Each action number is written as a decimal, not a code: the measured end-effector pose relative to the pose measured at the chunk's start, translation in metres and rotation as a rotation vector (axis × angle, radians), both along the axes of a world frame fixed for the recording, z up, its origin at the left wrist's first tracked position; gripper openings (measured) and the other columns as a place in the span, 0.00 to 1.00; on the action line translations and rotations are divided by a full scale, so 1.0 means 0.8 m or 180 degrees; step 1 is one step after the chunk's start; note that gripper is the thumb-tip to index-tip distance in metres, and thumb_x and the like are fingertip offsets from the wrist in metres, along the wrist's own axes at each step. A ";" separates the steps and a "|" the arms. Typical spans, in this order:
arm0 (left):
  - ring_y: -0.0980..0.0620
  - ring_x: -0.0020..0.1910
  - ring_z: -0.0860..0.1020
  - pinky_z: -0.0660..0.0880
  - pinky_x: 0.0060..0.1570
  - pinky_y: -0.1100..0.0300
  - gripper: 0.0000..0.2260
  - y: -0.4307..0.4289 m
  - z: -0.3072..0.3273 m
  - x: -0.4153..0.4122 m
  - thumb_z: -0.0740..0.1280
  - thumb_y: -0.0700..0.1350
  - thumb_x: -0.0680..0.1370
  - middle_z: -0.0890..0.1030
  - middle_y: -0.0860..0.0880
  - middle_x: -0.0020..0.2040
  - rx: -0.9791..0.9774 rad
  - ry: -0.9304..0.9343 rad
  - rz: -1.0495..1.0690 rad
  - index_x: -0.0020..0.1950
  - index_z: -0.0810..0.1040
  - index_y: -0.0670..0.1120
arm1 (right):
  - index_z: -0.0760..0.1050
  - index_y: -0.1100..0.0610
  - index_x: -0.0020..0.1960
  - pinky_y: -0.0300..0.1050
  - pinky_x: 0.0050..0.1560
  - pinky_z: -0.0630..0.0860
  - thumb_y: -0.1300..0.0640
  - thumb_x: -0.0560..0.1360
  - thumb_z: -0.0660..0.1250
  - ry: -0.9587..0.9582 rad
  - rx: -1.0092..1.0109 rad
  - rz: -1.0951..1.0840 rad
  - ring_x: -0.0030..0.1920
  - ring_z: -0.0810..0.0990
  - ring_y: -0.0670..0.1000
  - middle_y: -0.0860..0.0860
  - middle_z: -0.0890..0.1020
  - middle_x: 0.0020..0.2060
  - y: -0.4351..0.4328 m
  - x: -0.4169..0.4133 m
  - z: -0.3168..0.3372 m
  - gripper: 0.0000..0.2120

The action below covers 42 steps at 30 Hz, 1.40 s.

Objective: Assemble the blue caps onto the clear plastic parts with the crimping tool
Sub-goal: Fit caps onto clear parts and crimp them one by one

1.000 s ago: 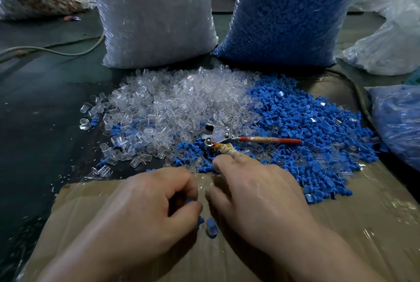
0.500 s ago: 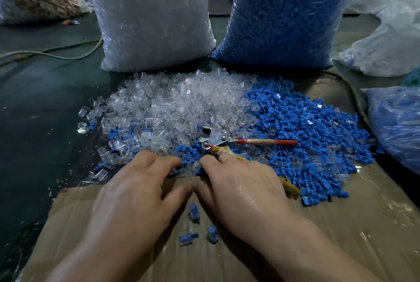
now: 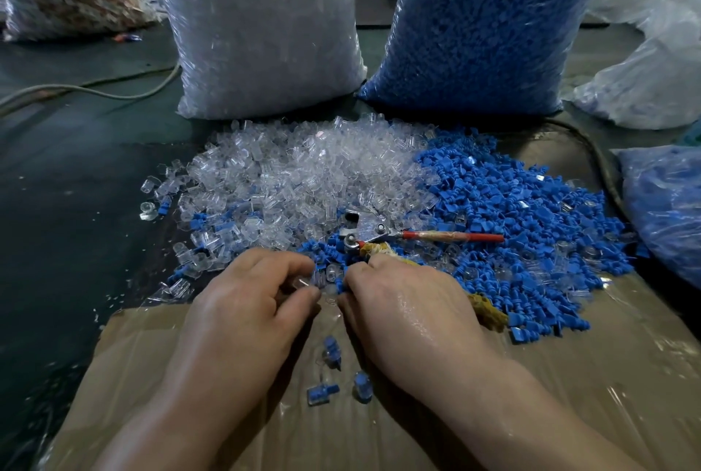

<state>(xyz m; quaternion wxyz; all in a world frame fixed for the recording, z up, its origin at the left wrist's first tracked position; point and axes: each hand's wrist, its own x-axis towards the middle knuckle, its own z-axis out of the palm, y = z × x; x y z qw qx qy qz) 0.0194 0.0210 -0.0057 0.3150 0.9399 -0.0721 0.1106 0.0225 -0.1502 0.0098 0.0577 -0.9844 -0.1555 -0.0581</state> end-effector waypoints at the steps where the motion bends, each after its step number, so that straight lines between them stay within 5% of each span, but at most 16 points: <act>1: 0.68 0.49 0.75 0.66 0.44 0.72 0.09 0.000 0.000 0.000 0.71 0.52 0.74 0.77 0.66 0.45 -0.0074 -0.0023 -0.0003 0.53 0.81 0.60 | 0.59 0.48 0.41 0.43 0.26 0.47 0.54 0.78 0.64 -0.0023 -0.0017 -0.0003 0.30 0.60 0.50 0.45 0.57 0.32 0.000 0.000 -0.001 0.13; 6: 0.74 0.51 0.74 0.64 0.48 0.82 0.08 -0.005 0.003 0.000 0.68 0.48 0.76 0.79 0.67 0.46 -0.0263 -0.0168 -0.0021 0.53 0.81 0.59 | 0.69 0.48 0.45 0.43 0.25 0.48 0.47 0.75 0.65 -0.0135 0.0209 0.0019 0.30 0.72 0.52 0.45 0.71 0.33 0.000 -0.003 0.002 0.07; 9: 0.72 0.51 0.75 0.65 0.48 0.81 0.08 -0.007 0.003 -0.001 0.69 0.47 0.77 0.80 0.66 0.46 -0.0323 -0.0163 -0.0023 0.53 0.80 0.60 | 0.70 0.48 0.55 0.46 0.27 0.56 0.43 0.78 0.58 -0.0098 0.0328 0.0237 0.33 0.73 0.54 0.47 0.68 0.38 0.004 -0.001 0.001 0.11; 15: 0.63 0.43 0.83 0.78 0.45 0.58 0.10 -0.009 -0.003 -0.002 0.68 0.45 0.79 0.84 0.61 0.42 -0.1032 0.0102 0.0012 0.52 0.79 0.62 | 0.64 0.48 0.45 0.48 0.30 0.57 0.45 0.79 0.58 -0.0015 0.0487 0.0226 0.35 0.70 0.54 0.46 0.63 0.37 0.002 0.000 0.000 0.09; 19: 0.60 0.41 0.85 0.78 0.43 0.57 0.14 -0.011 0.000 -0.001 0.68 0.41 0.80 0.85 0.57 0.41 -0.1593 0.0268 0.0058 0.49 0.80 0.63 | 0.59 0.48 0.45 0.48 0.35 0.58 0.46 0.80 0.57 0.0023 0.0658 0.0224 0.40 0.73 0.54 0.45 0.66 0.39 0.002 -0.003 -0.001 0.10; 25: 0.55 0.39 0.86 0.80 0.41 0.55 0.12 -0.012 0.002 -0.002 0.68 0.38 0.77 0.86 0.51 0.39 -0.1945 0.0520 0.0207 0.43 0.81 0.57 | 0.64 0.47 0.47 0.53 0.40 0.71 0.46 0.79 0.59 0.0107 0.1415 0.0121 0.40 0.75 0.53 0.45 0.75 0.42 -0.003 -0.003 0.004 0.07; 30: 0.55 0.36 0.83 0.81 0.38 0.53 0.07 -0.014 0.008 -0.004 0.70 0.46 0.73 0.85 0.54 0.37 -0.1603 0.0458 0.0288 0.44 0.80 0.59 | 0.67 0.47 0.59 0.53 0.44 0.73 0.48 0.80 0.58 0.0085 0.1304 0.0113 0.47 0.77 0.54 0.45 0.77 0.50 -0.002 -0.002 0.002 0.09; 32: 0.57 0.36 0.81 0.77 0.34 0.64 0.06 -0.015 0.011 -0.006 0.71 0.47 0.72 0.83 0.57 0.38 -0.1401 0.0334 0.0318 0.44 0.80 0.60 | 0.65 0.46 0.65 0.53 0.45 0.74 0.49 0.80 0.58 0.0127 0.1235 0.0115 0.49 0.77 0.54 0.45 0.76 0.54 -0.003 -0.001 0.002 0.14; 39: 0.60 0.34 0.78 0.70 0.32 0.61 0.05 -0.017 0.018 -0.007 0.73 0.50 0.72 0.81 0.59 0.37 -0.1233 0.0305 0.0429 0.43 0.79 0.60 | 0.74 0.48 0.55 0.52 0.44 0.77 0.46 0.78 0.62 -0.0225 0.1288 0.0042 0.44 0.78 0.49 0.44 0.77 0.49 -0.022 -0.009 0.014 0.09; 42: 0.60 0.32 0.78 0.72 0.30 0.59 0.05 -0.018 0.020 -0.009 0.71 0.50 0.72 0.81 0.59 0.35 -0.1298 0.0427 0.0440 0.44 0.78 0.60 | 0.73 0.46 0.53 0.42 0.37 0.75 0.43 0.77 0.59 -0.0363 0.1196 -0.0258 0.39 0.75 0.42 0.40 0.73 0.44 -0.036 -0.009 0.020 0.10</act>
